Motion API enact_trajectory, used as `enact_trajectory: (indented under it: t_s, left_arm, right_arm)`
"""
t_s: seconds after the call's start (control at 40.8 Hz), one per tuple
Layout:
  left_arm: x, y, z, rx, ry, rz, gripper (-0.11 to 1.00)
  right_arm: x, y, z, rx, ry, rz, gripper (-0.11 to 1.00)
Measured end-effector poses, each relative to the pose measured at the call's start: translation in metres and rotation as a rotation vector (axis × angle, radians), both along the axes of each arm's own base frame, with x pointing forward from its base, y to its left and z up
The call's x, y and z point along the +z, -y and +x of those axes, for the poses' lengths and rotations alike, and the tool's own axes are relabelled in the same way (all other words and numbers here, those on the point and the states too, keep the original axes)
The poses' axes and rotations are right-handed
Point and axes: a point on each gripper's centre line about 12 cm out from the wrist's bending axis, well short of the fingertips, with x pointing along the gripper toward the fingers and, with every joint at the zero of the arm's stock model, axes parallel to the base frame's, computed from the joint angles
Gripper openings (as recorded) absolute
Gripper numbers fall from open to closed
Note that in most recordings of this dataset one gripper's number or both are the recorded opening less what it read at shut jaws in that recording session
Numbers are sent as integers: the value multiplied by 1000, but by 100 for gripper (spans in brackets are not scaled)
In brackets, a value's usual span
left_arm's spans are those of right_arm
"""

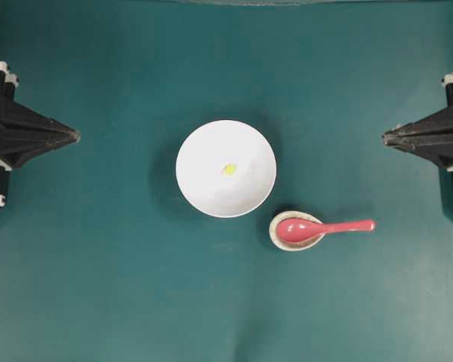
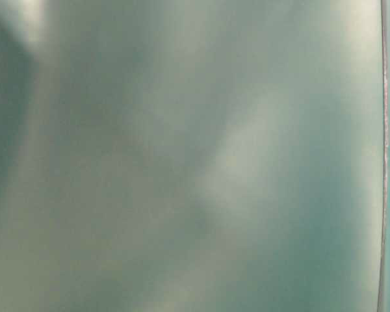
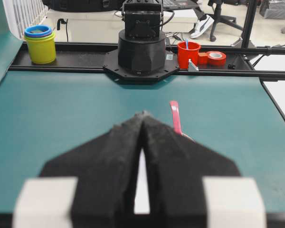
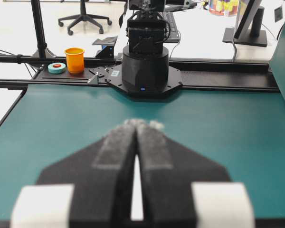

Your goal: Scoop the yellow hexagonal prism block from the bowl with a spoon using the right arm.

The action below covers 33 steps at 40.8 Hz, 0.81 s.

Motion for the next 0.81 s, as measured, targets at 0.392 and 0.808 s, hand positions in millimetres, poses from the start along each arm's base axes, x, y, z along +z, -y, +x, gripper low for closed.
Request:
enact_trajectory:
  t_s: [0.392, 0.808]
  left_arm:
    - [-5, 0, 1, -2, -43, -11, 0]
    - [-5, 0, 1, -3, -44, -11, 0]
  right_arm:
    - [-4, 0, 1, 1, -32, 8, -1]
    - [-4, 0, 2, 1, -35, 34, 2]
